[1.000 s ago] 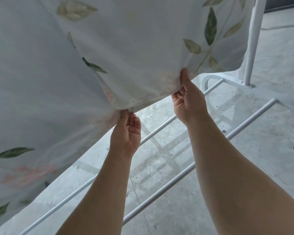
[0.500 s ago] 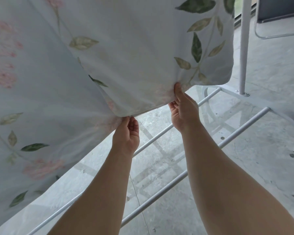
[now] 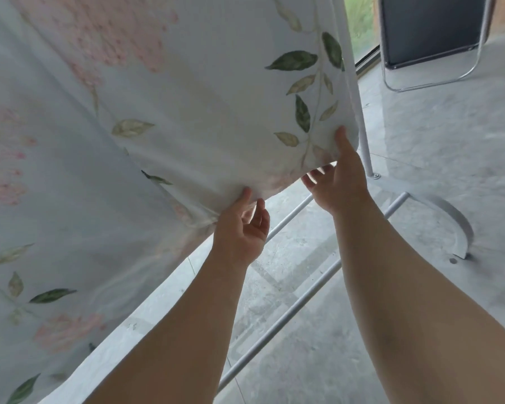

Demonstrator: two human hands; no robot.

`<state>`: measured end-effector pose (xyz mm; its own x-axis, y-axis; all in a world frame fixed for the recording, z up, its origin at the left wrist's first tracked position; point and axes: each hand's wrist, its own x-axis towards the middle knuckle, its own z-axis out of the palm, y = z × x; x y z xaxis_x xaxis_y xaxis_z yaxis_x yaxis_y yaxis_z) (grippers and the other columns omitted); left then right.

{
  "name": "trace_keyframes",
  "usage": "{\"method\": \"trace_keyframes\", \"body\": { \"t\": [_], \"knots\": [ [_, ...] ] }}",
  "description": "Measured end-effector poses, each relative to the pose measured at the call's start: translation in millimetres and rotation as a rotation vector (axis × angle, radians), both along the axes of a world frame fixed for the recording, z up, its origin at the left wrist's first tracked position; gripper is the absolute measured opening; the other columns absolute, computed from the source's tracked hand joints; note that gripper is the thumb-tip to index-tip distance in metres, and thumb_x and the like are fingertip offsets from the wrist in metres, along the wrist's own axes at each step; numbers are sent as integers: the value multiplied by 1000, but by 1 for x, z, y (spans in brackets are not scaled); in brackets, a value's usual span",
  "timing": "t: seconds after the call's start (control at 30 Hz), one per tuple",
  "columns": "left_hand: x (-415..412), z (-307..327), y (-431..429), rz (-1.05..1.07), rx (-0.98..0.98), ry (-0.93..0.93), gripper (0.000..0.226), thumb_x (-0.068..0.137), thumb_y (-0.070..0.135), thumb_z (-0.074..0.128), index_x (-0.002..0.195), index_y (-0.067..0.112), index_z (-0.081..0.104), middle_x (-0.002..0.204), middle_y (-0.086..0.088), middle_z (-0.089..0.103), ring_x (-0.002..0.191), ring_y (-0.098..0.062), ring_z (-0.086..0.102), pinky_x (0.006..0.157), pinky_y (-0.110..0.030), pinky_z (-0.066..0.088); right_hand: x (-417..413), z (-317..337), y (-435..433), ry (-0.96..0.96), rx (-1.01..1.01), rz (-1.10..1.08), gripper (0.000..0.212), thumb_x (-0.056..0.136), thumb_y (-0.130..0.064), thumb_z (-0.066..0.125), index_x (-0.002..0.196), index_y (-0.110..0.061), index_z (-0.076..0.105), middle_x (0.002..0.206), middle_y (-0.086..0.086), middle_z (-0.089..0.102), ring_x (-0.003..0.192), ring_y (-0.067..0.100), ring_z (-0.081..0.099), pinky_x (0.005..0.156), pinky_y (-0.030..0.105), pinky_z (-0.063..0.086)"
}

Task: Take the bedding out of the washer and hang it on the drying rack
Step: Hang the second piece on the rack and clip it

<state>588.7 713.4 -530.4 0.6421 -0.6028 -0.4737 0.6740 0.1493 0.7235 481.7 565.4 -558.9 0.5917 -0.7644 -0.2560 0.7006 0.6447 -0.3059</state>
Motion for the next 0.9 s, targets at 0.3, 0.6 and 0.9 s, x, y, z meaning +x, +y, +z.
{"method": "trace_keyframes", "body": {
  "t": [0.3,0.6,0.9],
  "knots": [
    [-13,-10,-12,33,3,-17,33,81,21,83,108,19,64,97,0,56,55,-7,48,57,-21,35,-7,8,4,229,16,-17,35,96,-32,64,127,-17,60,110,1,64,95,21,61,80,28,54],
    [-2,-3,-12,30,-35,-62,17,97,4,61,81,10,61,59,1,59,47,-7,55,48,-18,46,-11,7,-8,50,110,-86,34,95,-22,67,129,-20,61,121,5,69,103,21,68,83,37,56],
    [11,-18,-11,65,-59,-83,7,89,2,71,87,8,66,68,-1,60,57,-9,54,60,-20,46,-12,-11,-17,-135,129,-131,22,92,-6,67,114,-8,69,113,7,72,105,24,67,102,34,50]
  ]
}}
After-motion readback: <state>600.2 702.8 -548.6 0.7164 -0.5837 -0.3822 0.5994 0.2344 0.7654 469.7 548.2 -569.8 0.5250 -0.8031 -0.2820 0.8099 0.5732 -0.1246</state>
